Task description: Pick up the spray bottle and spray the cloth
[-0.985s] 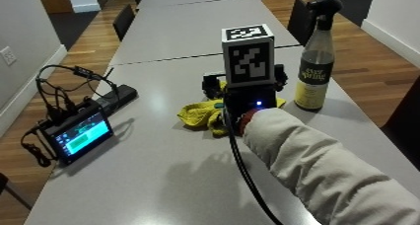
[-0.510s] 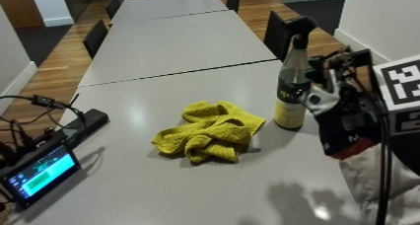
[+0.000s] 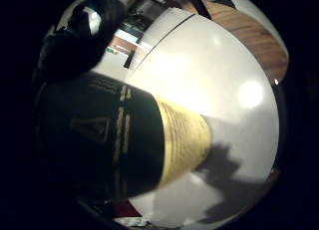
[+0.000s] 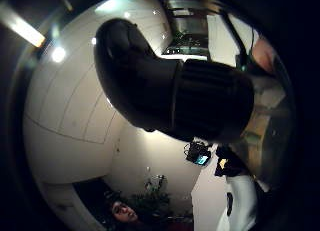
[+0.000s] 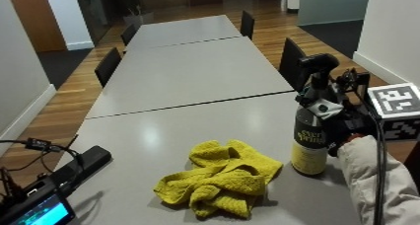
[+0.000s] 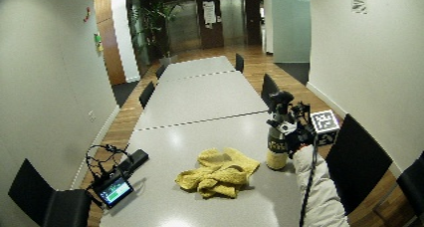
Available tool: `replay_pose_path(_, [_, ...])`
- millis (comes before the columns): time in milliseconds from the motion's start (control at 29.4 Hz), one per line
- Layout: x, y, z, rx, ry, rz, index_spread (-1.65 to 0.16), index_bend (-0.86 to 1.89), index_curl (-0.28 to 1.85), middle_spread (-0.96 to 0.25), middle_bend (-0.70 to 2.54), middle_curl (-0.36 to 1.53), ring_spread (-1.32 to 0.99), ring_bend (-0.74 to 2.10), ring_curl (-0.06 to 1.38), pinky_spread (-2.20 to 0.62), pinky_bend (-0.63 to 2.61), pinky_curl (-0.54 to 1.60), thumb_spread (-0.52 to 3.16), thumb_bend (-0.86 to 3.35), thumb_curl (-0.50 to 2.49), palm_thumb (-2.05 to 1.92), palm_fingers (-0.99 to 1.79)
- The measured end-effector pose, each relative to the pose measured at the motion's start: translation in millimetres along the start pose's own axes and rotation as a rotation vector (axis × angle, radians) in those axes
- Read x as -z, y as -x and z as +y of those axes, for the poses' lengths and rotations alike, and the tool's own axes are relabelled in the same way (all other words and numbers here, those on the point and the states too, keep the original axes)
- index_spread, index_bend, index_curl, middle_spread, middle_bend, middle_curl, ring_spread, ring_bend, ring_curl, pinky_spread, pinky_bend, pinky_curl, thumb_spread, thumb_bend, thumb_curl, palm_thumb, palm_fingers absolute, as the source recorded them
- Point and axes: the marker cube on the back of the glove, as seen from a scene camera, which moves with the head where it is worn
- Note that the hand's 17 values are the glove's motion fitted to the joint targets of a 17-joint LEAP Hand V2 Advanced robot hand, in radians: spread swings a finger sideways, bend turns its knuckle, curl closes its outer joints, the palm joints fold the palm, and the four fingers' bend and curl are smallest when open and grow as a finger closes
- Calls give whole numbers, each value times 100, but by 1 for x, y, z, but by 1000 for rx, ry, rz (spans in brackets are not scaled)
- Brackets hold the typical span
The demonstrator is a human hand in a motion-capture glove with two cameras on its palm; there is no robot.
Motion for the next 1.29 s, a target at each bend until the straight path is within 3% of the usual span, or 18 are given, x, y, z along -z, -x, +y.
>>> replay_pose_path(408, [-1,34,-1,122,-157,-19,-23,29,43,-8,44,38,-14,41,33,-5,33,31,56,7,54,101,104])
replay_pose_path(611, [20,-5,14,56,-232,37,-21,26,45,-7,41,40,-14,37,36,-6,30,34,51,3,58,104,105])
replay_pose_path(747, [36,4,11,129,-250,356,-21,24,47,-6,39,41,-14,35,37,-5,28,34,49,1,60,106,106])
replay_pose_path(883, [17,71,-8,334,-153,878,-21,22,48,-6,37,42,-14,34,38,-4,26,35,47,-1,62,107,108])
replay_pose_path(1053, [-3,107,-12,486,-81,1420,-21,21,49,-6,35,43,-15,32,39,-4,25,37,46,-2,65,107,109])
replay_pose_path(1291, [-12,98,-11,533,-35,1591,-21,19,51,-7,33,45,-16,31,41,-5,25,38,45,-2,67,107,111])
